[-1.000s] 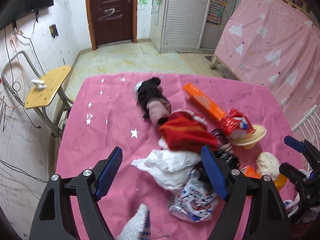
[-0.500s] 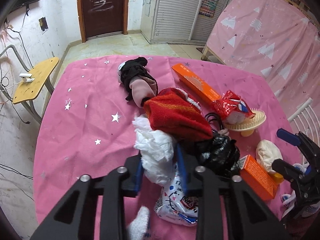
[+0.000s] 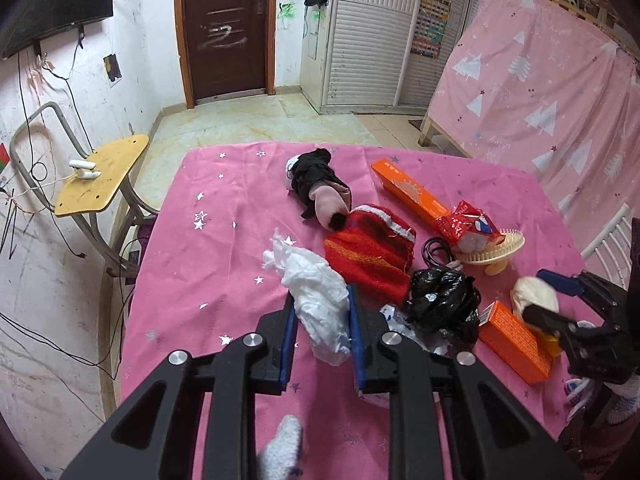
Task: Collect trash
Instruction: 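Grasp the white plastic bag with the left gripper while the right gripper grasps the white crumpled ball, then carry both items over the yellow bucket and open both grippers to drop them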
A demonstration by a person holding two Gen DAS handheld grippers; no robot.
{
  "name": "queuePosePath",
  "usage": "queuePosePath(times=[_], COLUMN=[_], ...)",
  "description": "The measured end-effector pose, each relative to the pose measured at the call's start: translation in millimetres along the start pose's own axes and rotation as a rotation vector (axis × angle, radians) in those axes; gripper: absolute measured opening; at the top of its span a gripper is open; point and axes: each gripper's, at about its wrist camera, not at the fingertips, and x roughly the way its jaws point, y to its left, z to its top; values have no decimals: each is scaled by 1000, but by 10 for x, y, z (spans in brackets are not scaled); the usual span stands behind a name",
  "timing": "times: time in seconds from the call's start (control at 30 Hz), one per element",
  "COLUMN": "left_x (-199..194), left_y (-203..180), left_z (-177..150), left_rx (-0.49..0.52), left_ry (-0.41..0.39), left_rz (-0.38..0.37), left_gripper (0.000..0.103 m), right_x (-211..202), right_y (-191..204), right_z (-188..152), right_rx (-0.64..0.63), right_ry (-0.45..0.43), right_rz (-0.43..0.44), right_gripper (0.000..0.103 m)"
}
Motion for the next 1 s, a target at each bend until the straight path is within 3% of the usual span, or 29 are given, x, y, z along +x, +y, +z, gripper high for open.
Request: queuePosePath(times=[0.2,0.43,0.67,1.0], left_x=[-28,-279,-468,-508], left_y=[-49,-212,-643,-1345], left_z=[-3,83,230,354], left_rx=[5,30,99,211], left_ry=[-5,-66,-121,-133], left_rz=[13,3,-34,-100], left_gripper=[11,11,11,11], right_x=[-106,-368,-656,-1112], right_y=[-31,-158,-401,-978], right_z=[-27,41,26,-171], right_rx=[16,45,71,161], right_ry=[-47,-133,-199,-280], right_rz=[16,22,-8,-111], right_gripper=[51,51,51,52])
